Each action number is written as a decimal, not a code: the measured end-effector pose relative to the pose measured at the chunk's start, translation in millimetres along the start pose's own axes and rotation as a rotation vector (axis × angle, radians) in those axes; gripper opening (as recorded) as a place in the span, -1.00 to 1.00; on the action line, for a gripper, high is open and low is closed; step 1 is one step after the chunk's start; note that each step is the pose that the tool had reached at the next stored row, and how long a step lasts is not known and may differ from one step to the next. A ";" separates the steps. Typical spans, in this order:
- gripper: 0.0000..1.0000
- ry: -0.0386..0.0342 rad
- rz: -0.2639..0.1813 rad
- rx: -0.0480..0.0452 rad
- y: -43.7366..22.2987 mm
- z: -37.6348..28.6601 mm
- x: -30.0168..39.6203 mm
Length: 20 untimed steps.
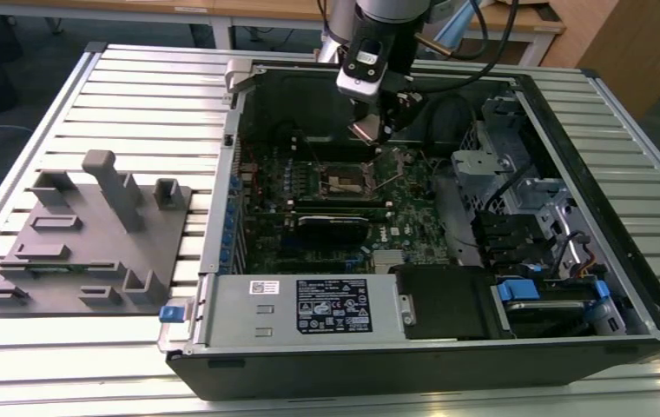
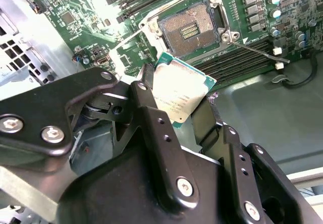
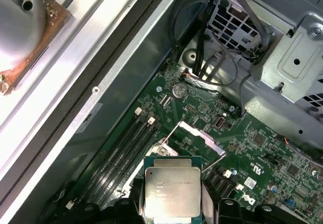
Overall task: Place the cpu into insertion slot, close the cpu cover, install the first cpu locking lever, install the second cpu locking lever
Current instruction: 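Place the cpu into insertion slot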
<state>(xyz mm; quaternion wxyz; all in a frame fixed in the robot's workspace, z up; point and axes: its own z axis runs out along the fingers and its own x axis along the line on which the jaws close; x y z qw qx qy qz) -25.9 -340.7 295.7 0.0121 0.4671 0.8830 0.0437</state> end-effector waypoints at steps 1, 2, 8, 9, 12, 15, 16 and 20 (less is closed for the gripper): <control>0.08 -0.0001 0.000 0.0000 0.0 0.0 0.0; 0.08 -0.0001 0.000 0.0000 0.0 0.0 0.0; 0.08 -0.0002 0.000 0.0000 0.0 0.0 0.0; 0.08 -0.0002 0.001 -0.0001 0.0 0.0 0.0; 0.08 -0.0002 0.001 0.0000 0.0 0.0 0.0; 0.08 -0.0008 0.008 -0.0003 0.0 0.1 0.0; 0.08 -0.0016 0.018 -0.0005 0.0 0.2 0.0; 0.08 -0.0072 0.080 -0.0016 -0.1 0.8 0.0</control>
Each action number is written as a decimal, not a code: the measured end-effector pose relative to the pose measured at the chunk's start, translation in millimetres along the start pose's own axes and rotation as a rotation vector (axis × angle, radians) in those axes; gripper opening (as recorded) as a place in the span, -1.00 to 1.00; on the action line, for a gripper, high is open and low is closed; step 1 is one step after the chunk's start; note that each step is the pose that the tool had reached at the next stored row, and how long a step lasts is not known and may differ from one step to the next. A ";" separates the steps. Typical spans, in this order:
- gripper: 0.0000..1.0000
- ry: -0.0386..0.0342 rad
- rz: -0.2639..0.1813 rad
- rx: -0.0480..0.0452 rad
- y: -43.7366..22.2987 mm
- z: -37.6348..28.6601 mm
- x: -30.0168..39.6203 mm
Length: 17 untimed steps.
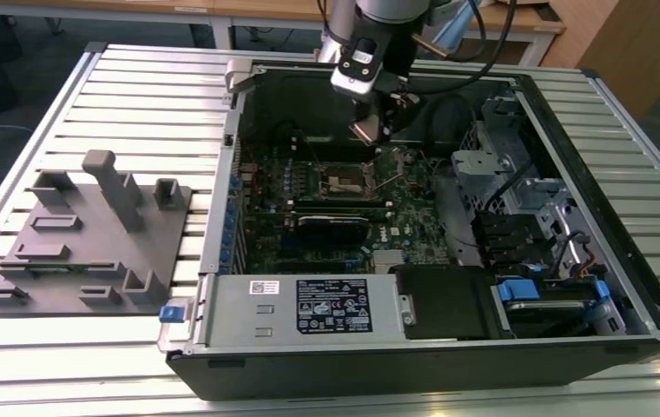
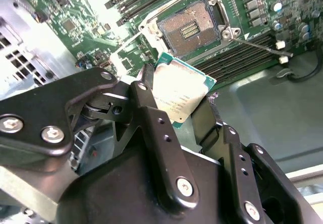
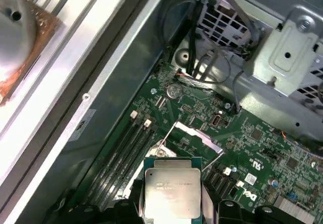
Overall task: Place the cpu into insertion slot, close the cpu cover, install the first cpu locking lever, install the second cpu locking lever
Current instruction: 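Place the cpu into insertion slot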
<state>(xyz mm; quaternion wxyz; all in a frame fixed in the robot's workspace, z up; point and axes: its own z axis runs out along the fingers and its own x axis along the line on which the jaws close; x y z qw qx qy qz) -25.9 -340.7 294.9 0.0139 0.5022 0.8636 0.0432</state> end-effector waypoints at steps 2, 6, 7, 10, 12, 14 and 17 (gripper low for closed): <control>0.08 -0.0032 0.037 -0.0007 0.0 0.4 0.0; 0.08 -0.0098 0.109 -0.0019 -0.1 1.5 0.0; 0.08 -0.0113 0.127 -0.0024 -0.1 1.8 0.0; 0.08 -0.0162 0.182 -0.0034 -0.2 2.7 -0.1; 0.08 -0.0193 0.218 -0.0041 -0.3 3.3 -0.1; 0.08 -0.0225 0.253 -0.0048 -0.3 3.8 -0.1; 0.08 -0.0290 0.327 -0.0062 -0.4 4.9 -0.1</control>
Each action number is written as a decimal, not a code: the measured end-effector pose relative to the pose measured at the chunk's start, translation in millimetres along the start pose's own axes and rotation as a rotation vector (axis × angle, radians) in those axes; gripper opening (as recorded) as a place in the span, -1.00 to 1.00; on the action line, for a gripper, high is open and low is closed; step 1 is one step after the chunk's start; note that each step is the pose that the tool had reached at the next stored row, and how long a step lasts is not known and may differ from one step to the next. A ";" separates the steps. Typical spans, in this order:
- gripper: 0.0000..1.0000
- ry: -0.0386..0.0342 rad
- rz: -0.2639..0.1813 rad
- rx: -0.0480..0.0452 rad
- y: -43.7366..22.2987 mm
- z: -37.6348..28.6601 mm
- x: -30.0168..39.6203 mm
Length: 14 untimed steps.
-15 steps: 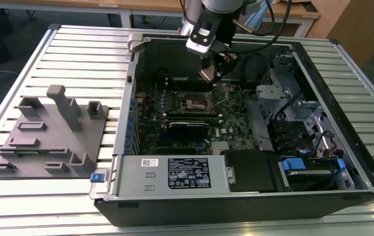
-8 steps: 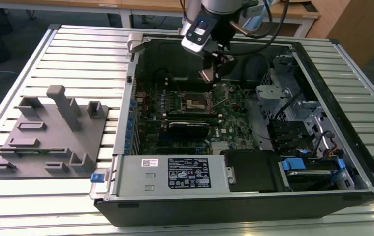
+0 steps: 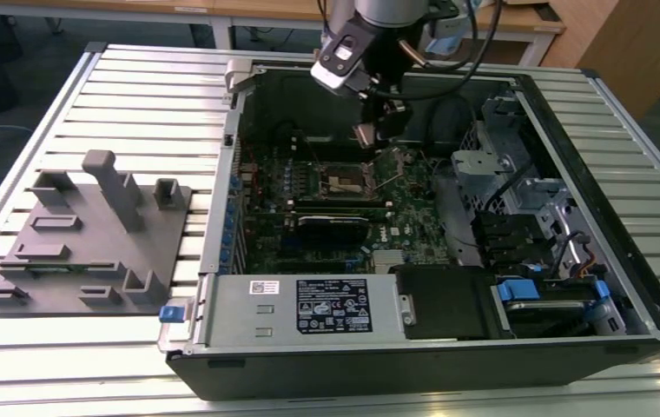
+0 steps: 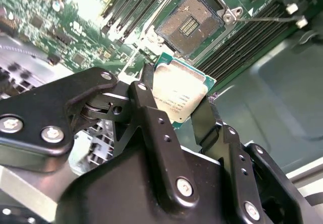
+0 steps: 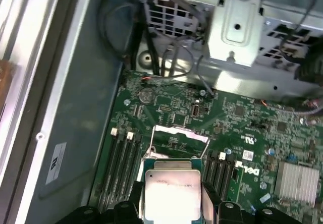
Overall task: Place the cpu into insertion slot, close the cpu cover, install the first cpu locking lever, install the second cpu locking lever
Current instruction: 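Place the cpu into insertion slot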
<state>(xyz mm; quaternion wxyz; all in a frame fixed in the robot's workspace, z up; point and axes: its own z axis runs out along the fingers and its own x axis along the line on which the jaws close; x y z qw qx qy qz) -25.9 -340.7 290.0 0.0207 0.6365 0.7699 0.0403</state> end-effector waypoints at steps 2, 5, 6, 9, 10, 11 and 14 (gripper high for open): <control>0.08 -0.0031 0.036 -0.0008 0.0 0.5 0.0; 0.08 -0.0080 0.091 -0.0019 -0.1 1.2 0.0; 0.08 -0.0095 0.109 -0.0023 -0.1 1.4 0.0; 0.08 -0.0132 0.149 -0.0029 -0.2 1.7 -0.1; 0.08 -0.0137 0.154 -0.0029 -0.2 1.7 -0.1; 0.08 -0.0138 0.154 -0.0029 -0.2 1.8 -0.1; 0.08 -0.0138 0.156 -0.0030 -0.2 1.8 -0.1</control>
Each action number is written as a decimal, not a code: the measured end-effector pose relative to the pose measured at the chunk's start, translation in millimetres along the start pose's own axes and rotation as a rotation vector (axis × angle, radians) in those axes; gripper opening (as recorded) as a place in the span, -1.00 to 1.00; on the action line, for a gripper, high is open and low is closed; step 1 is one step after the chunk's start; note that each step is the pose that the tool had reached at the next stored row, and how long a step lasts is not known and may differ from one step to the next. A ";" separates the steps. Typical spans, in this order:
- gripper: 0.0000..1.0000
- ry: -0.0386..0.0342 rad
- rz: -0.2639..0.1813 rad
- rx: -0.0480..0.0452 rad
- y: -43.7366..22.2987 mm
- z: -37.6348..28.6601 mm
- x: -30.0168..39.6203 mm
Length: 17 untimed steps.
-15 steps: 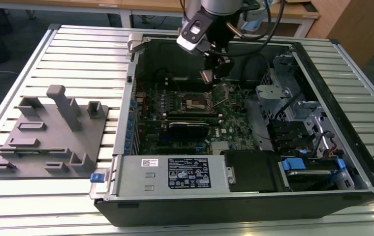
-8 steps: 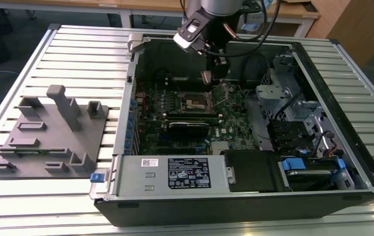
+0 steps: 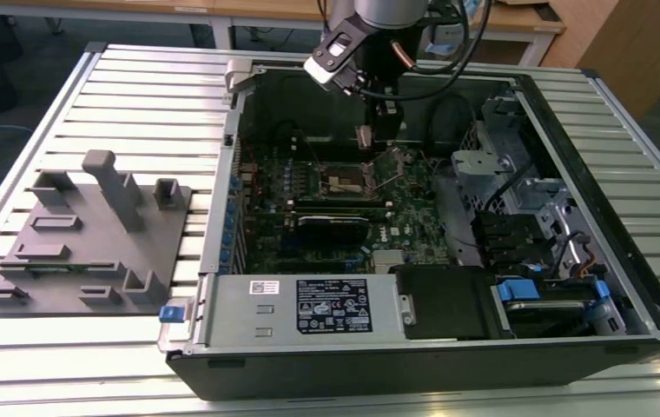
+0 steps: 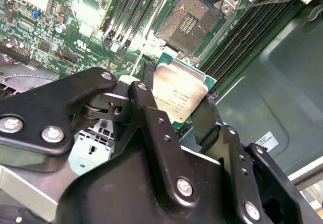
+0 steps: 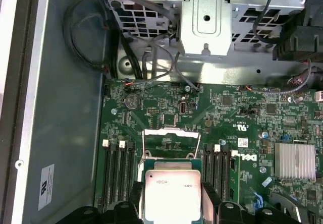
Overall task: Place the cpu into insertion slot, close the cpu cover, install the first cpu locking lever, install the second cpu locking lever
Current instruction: 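Place the cpu into insertion slot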
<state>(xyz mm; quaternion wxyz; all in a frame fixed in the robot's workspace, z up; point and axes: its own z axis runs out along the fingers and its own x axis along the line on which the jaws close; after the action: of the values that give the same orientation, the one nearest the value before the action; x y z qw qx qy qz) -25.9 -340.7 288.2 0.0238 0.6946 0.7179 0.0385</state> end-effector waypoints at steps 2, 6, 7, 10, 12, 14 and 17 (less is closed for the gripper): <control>0.08 -0.0007 0.000 0.0126 0.0 0.3 0.1; 0.08 -0.0051 0.001 0.0612 0.1 0.8 0.0; 0.08 -0.0052 0.001 0.0616 0.1 0.7 0.0; 0.08 -0.0051 0.001 0.0623 0.1 0.8 0.0; 0.08 -0.0047 0.001 0.0623 0.1 1.1 0.0; 0.08 -0.0024 -0.006 0.0622 -0.6 2.1 0.0; 0.08 0.0022 -0.023 0.0609 -1.2 3.9 0.0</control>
<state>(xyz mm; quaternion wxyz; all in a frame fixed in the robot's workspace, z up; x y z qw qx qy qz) -26.7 -340.7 284.2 0.0024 0.6865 0.7269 0.0171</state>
